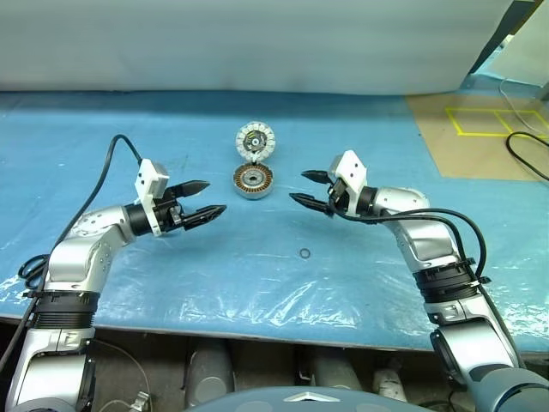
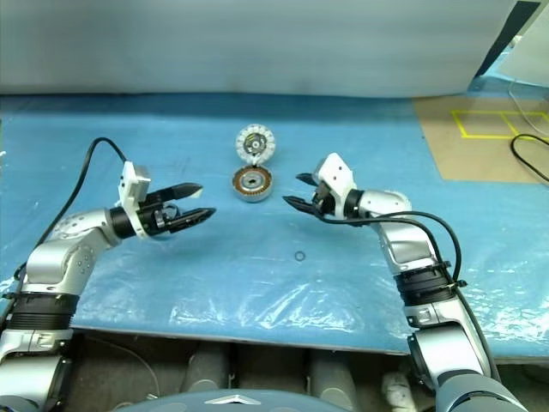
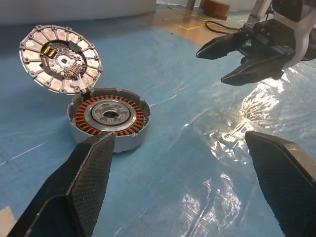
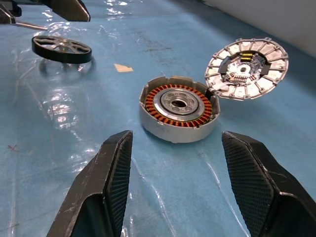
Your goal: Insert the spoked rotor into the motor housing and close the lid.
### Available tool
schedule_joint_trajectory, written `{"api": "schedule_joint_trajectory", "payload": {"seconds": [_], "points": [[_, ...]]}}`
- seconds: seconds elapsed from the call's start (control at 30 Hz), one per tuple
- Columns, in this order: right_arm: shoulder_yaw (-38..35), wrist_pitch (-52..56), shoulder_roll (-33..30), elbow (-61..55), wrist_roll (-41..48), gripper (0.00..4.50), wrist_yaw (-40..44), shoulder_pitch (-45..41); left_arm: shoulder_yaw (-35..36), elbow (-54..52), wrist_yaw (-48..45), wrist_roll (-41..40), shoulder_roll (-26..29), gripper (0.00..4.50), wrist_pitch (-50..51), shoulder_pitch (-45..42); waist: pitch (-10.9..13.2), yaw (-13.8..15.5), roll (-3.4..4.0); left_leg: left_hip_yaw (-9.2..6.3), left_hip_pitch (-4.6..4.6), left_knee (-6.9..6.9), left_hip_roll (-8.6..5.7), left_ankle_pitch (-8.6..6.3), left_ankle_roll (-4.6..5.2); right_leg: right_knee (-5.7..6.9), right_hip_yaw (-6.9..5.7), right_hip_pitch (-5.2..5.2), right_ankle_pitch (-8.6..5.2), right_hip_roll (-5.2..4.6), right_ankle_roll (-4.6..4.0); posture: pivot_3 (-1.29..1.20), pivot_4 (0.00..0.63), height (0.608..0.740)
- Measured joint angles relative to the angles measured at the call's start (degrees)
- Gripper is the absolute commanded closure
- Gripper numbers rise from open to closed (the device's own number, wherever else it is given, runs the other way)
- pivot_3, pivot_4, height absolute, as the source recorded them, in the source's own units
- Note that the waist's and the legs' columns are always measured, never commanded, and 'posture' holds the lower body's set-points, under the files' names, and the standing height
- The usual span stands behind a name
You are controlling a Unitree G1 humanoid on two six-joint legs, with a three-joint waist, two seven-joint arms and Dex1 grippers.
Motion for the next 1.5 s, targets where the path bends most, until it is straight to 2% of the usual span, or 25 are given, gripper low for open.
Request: {"api": "schedule_joint_trajectory", "payload": {"seconds": [0.23,0.4,0.63,0.7,1.0,1.13,1.17,1.2,1.23,1.5], "points": [[0.2,-0.3,-0.2,1.8,-0.4,1.51,1.5,-3.5,-0.2,-3.0,0.7,-0.3,-0.7,0.05,1.8,0.3,0.0,0.0,0.00,0.02,0.01,0.01,0.01,0.00,0.01,0.04,0.00,-0.01,-0.02,0.00,-0.04,0.00,0.150,0.740],[2.8,-2.2,0.8,8.3,-2.9,1.51,2.8,-10.3,-0.2,-3.4,1.0,-0.4,-0.7,0.05,2.4,0.6,0.0,-0.4,0.00,0.10,0.04,0.06,0.03,0.00,0.01,0.26,0.00,-0.11,-0.07,0.00,-0.13,0.00,0.150,0.740],[8.4,-4.4,6.2,24.1,-6.7,1.51,9.5,-29.7,-0.3,-2.7,0.6,0.0,-0.6,0.05,2.0,-0.1,0.0,-0.3,0.01,0.18,-0.02,0.11,0.09,0.01,0.03,0.51,-0.05,-0.29,-0.17,-0.01,-0.34,0.00,0.150,0.740],[11.1,-7.1,8.1,32.0,-9.6,1.51,12.1,-35.4,-0.2,-2.2,0.6,0.3,-0.7,0.05,1.5,0.0,0.0,-0.3,0.01,0.19,-0.12,0.13,0.08,0.03,0.08,0.49,-0.07,-0.32,-0.18,-0.04,-0.36,0.00,0.150,0.740],[18.0,-19.3,16.0,59.6,-21.1,1.51,14.4,-46.6,0.6,-4.3,3.3,0.1,-2.0,0.05,0.9,4.8,0.0,-0.4,0.02,0.16,-0.62,0.14,0.17,0.07,0.29,0.59,-0.22,-0.75,-0.23,-0.02,-0.48,0.00,0.150,0.740],[18.1,-23.3,18.2,66.2,-23.9,0.64,14.6,-48.5,1.4,-7.2,5.4,-0.3,-2.6,0.00,0.8,7.9,0.0,-0.4,0.03,0.17,-0.71,0.18,0.21,0.03,0.37,0.62,-0.24,-0.87,-0.21,-0.02,-0.53,0.00,0.150,0.740],[18.1,-23.7,18.2,66.5,-24.2,0.59,14.5,-48.6,1.5,-7.5,5.6,-0.3,-2.6,0.00,0.8,8.2,0.0,-0.4,0.03,0.17,-0.71,0.19,0.21,0.02,0.37,0.62,-0.24,-0.87,-0.21,-0.02,-0.53,0.00,0.150,0.740],[18.3,-24.4,18.2,67.0,-24.9,0.18,14.5,-48.7,1.6,-8.0,5.9,-0.4,-2.6,0.00,0.8,8.9,0.0,-0.3,0.03,0.17,-0.71,0.22,0.22,0.01,0.39,0.64,-0.25,-0.87,-0.20,-0.02,-0.55,0.00,0.150,0.740],[18.5,-25.0,18.7,68.0,-26.0,0.05,13.8,-48.9,2.1,-8.8,6.6,-0.5,-2.7,0.00,0.8,9.8,0.0,-0.3,0.04,0.18,-0.69,0.26,0.24,0.01,0.40,0.65,-0.25,-0.87,-0.17,-0.02,-0.61,0.00,0.150,0.740],[18.9,-25.0,21.6,71.6,-31.5,0.02,6.5,-49.1,2.7,-12.6,9.8,-1.0,-3.6,0.00,0.7,13.8,0.1,-0.4,0.10,0.23,-0.61,0.33,0.30,-0.01,0.37,0.71,-0.23,-0.88,-0.14,-0.01,-0.65,0.00,0.150,0.740]]}}
